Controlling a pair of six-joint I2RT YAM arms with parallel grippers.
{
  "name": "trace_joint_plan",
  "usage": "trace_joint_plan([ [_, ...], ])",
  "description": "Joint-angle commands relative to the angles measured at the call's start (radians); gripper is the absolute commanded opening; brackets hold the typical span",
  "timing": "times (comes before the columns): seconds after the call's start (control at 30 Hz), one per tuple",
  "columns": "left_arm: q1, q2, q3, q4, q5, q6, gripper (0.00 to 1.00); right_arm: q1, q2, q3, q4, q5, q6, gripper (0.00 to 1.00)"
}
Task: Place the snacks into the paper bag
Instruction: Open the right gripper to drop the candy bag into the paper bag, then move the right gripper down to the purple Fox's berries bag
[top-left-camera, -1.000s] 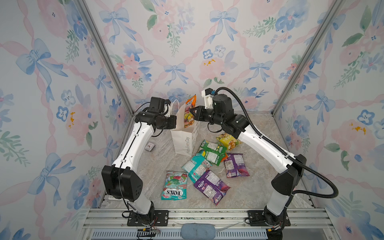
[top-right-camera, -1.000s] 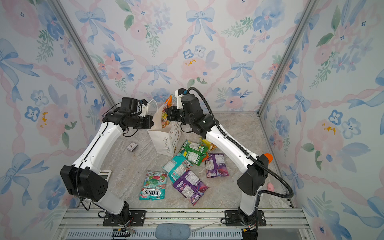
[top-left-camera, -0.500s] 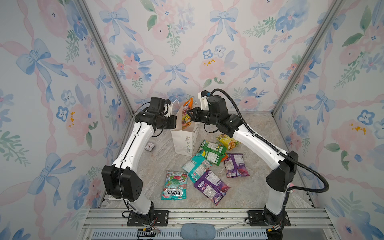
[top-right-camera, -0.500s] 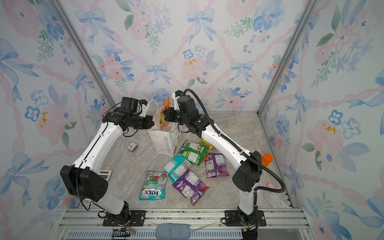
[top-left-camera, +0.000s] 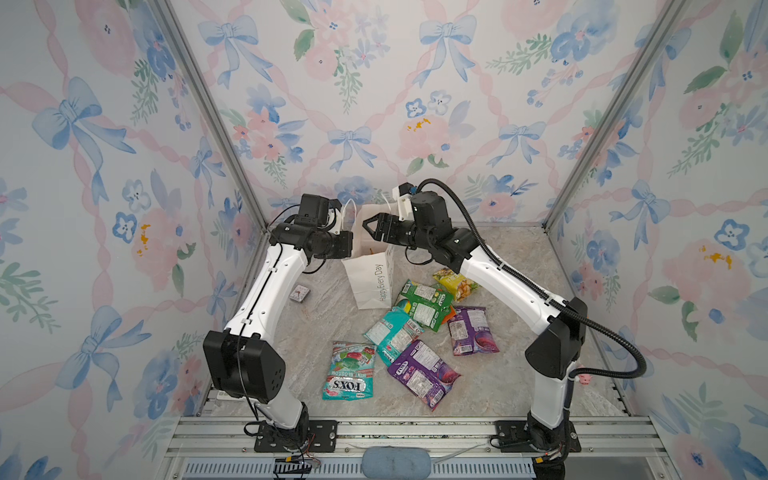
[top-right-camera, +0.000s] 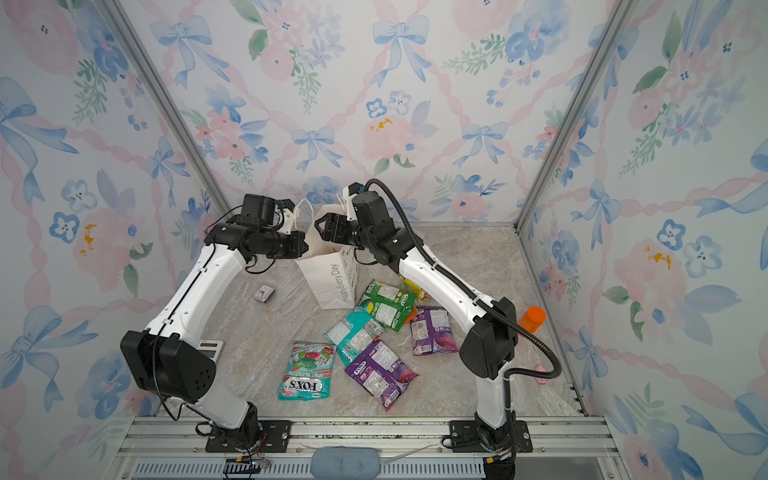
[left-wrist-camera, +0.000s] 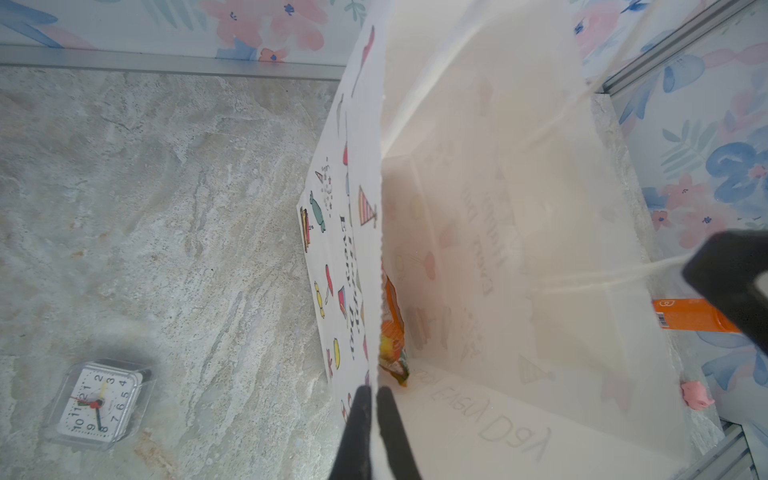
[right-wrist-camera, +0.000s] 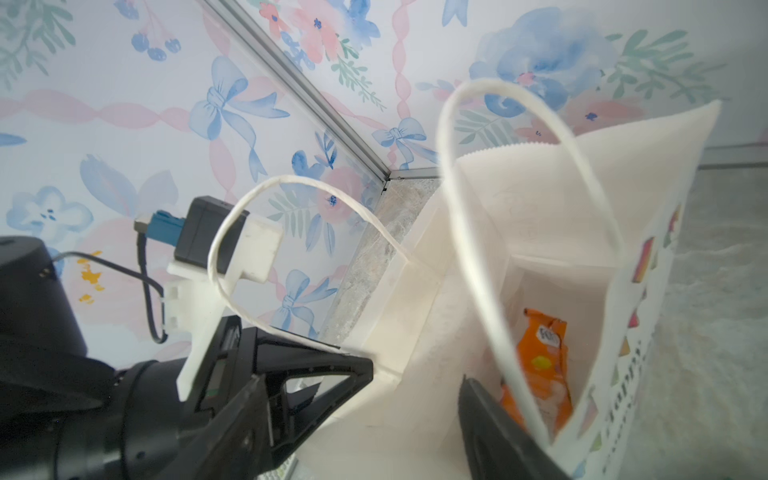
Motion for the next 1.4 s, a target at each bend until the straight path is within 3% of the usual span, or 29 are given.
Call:
trace_joint_plan([
  [0.0,0.005,0.0,0.009,0.008,0.016,0.005,0.0,-0.032,-0.076,-0.021,0.031,-0.015,0.001,0.84],
  [0.5,0.007,0.014,0.012,0.009,0.04,0.014,0.0,-0.098,-0.237,-0.319,0.125,-0.195,0.036,1.0],
  [0.77,0.007,0.02,0.008,0.008,0.043,0.024,0.0,-0.16,-0.384,-0.515,0.209,-0.225,0.035,0.97],
  [1.03,0.006,0.019,0.008,0.009,0.054,0.025,0.0,-0.238,-0.393,-0.604,0.331,-0.34,0.115,0.96],
  [1.17,0.007,0.019,0.005,0.008,0.056,0.028,0.0,-0.251,-0.417,-0.602,0.183,-0.323,0.034,1.0],
  [1.37,0.005,0.01,0.004,0.01,0.051,0.033,0.0,-0.234,-0.47,-0.652,-0.167,-0.221,-0.173,0.83],
])
